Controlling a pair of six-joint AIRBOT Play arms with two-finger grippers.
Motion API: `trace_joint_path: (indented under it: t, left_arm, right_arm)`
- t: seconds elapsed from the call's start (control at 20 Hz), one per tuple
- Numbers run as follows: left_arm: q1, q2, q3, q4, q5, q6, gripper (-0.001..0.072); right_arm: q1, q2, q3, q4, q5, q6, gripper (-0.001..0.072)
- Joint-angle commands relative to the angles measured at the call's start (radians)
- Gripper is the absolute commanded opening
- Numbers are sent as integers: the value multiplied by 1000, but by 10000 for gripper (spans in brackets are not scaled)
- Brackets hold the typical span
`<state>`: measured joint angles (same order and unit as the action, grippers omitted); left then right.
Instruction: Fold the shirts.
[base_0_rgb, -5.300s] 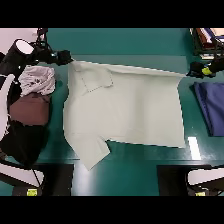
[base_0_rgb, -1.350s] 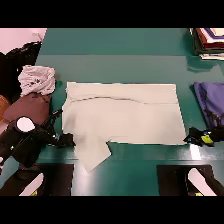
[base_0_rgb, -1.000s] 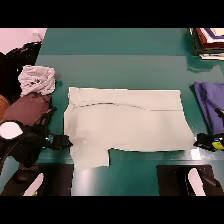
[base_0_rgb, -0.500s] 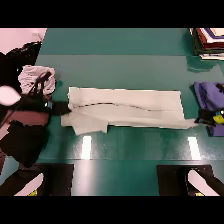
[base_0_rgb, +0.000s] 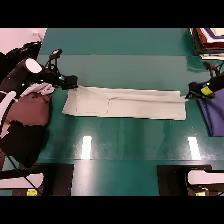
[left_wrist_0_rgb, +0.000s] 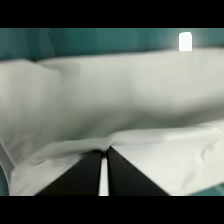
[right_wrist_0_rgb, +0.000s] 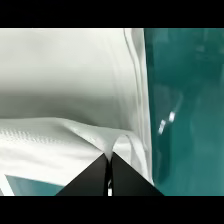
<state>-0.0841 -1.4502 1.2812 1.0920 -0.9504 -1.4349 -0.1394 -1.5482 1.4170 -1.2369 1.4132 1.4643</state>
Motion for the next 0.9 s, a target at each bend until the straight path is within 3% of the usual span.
trace_joint_path:
  t: [0.0, 0.05, 0.2, 0.25, 0.3, 0.35, 0.55, 0.85]
  left_arm:
    - [1, -40, 41, 0, 77, -3, 592]
    - [1, -40, 47, 0, 63, -5, 609]
    - [1, -33, 87, 1, -42, -5, 603]
    - [0, -32, 93, 0, -74, -4, 391]
    - [0, -32, 94, -1, -98, 8, 102]
    - [0, -32, 94, -2, -110, 23, 36]
    - [0, -32, 94, -67, -116, 21, 37]
    - [-10, -41, 93, -113, -116, 21, 37]
  right_arm:
    - [-44, -133, 135, 228, -47, -10, 273]
    - [-64, -156, 160, 282, -51, -16, 463]
    - [-118, -162, 159, 293, -1, -95, 472]
    - [-146, -155, 132, 293, 23, -128, 472]
    - [-170, -148, 98, 293, 48, -158, 471]
    - [-196, -142, 56, 293, 64, -185, 471]
    - [-277, -142, -107, 304, 43, -255, 472]
    - [-237, -171, -201, 307, 7, -322, 470]
